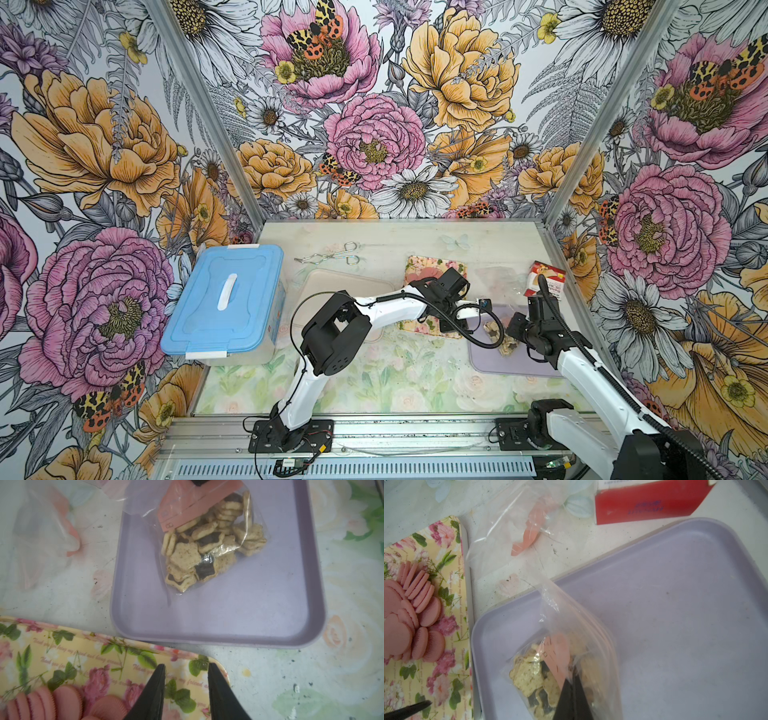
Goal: Pour cookies out of the ziploc bag
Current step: 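Pour the cookies out of the ziploc bag onto the tray.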
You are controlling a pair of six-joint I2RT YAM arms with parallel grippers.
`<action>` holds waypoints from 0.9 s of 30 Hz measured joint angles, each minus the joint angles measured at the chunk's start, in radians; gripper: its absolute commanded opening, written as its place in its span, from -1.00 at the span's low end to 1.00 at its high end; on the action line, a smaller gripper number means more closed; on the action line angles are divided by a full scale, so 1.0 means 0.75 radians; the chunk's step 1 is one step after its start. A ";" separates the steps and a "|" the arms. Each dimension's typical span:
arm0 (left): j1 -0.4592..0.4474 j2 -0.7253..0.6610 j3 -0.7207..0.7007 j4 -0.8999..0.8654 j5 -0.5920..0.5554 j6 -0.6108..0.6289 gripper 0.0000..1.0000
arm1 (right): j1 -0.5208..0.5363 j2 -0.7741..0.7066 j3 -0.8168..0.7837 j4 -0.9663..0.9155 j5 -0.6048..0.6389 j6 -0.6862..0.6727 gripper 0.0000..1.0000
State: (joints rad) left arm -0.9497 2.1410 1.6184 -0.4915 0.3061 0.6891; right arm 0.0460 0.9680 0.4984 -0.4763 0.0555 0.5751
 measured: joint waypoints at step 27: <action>-0.077 0.339 0.384 -0.016 -0.125 0.023 -0.15 | -0.009 -0.096 -0.008 0.033 -0.011 0.000 -0.75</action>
State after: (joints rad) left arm -1.0077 2.3951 1.9060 -0.5034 0.2123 0.7067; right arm 0.0395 0.8959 0.4927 -0.4519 0.0475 0.5751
